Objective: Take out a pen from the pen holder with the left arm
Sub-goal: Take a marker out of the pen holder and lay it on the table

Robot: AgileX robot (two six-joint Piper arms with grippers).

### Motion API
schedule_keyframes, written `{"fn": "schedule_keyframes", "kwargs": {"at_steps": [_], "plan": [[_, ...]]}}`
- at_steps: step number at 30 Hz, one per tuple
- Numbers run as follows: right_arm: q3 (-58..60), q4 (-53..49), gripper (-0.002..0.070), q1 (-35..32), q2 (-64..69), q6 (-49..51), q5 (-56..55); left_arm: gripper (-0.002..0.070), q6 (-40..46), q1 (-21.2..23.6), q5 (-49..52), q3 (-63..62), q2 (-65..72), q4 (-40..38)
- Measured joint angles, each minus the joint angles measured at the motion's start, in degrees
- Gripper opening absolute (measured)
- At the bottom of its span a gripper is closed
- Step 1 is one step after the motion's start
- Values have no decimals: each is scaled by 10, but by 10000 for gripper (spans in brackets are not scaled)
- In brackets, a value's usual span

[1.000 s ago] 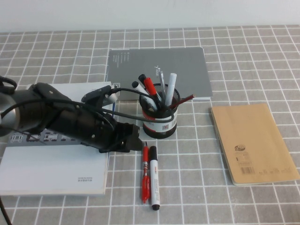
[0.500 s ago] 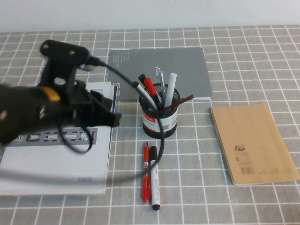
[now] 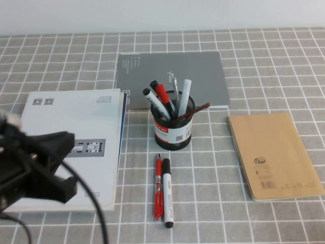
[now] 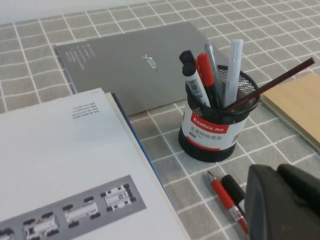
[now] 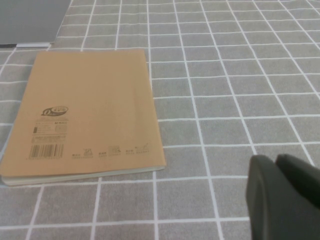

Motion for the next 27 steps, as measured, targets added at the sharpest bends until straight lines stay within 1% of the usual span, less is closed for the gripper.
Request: {"fn": "schedule_keyframes", "kwargs": {"at_steps": [4,9,12,17,19,24,27], "plan": [[0,0,-13,0,0,0,0,0,-3,0,52,0,-32,1],[0,0,-13,0,0,0,0,0,-1,0,95,0,-33,2],[0,0,-13,0,0,0,0,0,1,0,99,0,-32,9],[0,0,-13,0,0,0,0,0,3,0,99,0,-32,91],[0,0,-13,0,0,0,0,0,3,0,99,0,-32,107],[0,0,-13,0,0,0,0,0,4,0,97,2,-32,117],[0,0,-13,0,0,0,0,0,1,0,76,15,-32,129]]}}
